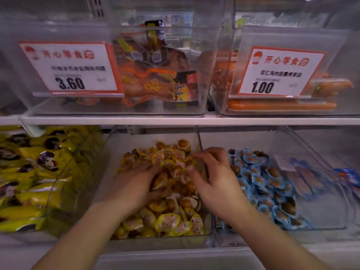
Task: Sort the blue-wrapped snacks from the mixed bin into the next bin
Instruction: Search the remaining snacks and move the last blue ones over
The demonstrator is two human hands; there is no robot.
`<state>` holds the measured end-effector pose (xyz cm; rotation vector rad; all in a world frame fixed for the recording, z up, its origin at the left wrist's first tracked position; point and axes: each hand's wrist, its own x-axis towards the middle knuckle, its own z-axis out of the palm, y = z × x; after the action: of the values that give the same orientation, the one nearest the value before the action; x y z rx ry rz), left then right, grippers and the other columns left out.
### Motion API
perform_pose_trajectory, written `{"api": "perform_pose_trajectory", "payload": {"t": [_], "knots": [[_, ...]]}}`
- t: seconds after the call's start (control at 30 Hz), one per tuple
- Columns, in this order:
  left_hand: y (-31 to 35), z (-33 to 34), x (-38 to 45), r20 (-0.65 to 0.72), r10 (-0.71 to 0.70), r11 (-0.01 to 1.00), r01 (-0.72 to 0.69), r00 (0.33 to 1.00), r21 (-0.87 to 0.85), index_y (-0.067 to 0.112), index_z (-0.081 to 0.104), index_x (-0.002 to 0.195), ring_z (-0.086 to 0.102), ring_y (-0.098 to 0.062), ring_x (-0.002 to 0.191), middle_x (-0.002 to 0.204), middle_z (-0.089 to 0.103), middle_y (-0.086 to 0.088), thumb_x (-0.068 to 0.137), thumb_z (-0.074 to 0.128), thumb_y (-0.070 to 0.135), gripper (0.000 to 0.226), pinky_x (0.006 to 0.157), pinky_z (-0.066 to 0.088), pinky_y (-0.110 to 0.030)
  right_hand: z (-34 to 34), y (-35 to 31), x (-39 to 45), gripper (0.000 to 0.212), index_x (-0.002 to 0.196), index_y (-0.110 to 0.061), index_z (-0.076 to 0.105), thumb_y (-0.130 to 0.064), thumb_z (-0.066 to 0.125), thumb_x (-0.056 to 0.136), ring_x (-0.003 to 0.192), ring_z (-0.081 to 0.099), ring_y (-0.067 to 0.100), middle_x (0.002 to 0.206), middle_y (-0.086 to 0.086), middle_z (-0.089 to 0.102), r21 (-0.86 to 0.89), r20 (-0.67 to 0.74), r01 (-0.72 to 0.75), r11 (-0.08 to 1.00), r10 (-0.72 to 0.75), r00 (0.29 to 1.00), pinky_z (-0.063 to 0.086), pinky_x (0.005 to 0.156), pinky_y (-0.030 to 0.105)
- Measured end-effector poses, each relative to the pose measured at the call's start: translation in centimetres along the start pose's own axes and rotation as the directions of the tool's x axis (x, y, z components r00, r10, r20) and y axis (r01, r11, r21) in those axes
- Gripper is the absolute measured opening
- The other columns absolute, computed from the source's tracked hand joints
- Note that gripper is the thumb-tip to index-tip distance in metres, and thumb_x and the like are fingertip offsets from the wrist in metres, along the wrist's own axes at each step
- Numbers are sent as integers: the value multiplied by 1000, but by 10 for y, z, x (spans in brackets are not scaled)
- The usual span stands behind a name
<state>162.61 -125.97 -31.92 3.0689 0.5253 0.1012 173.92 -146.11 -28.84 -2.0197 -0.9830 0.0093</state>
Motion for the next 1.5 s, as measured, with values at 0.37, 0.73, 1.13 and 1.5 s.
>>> {"api": "perform_pose_trajectory", "payload": {"t": [0.37, 0.73, 1.13, 1.5], "knots": [[47, -13, 12, -146, 200, 923, -236, 969, -303, 36, 41, 142, 44, -16, 132, 148, 40, 12, 79, 55, 58, 68, 110, 38, -35, 10, 10, 3, 22, 114, -23, 68, -18, 59, 94, 111, 45, -15, 122, -8, 46, 118, -66, -38, 992, 46, 997, 29, 88, -4], [31, -12, 57, 173, 409, 889, -434, 896, 147, 34, 56, 124, 61, -27, 108, 116, 67, 0, 90, 51, 48, 38, 83, 44, -35, 11, 14, 2, 25, 107, -33, 68, -37, 51, 89, 111, 45, -14, 120, -19, 43, 182, -53, -56, 982, 67, 996, 32, 90, -1], [21, -36, 56, -17, 295, 953, -292, 955, 81, 27, 62, 98, 62, -22, 92, 97, 63, 2, 84, 50, 54, 33, 74, 50, -33, 12, 12, 1, 21, 104, -31, 68, -32, 49, 96, 109, 42, -19, 118, -21, 43, 262, -70, -60, 963, 81, 994, 28, 86, -5], [70, 19, 68, 195, -5, 996, -12, 981, 88, 16, 33, 146, 47, -35, 126, 139, 51, -13, 84, 66, 46, 77, 97, 44, -45, 11, 5, 1, 22, 97, -33, 68, -36, 47, 94, 108, 45, -17, 116, -21, 45, 271, -87, -59, 961, 86, 993, 30, 84, -4]]}}
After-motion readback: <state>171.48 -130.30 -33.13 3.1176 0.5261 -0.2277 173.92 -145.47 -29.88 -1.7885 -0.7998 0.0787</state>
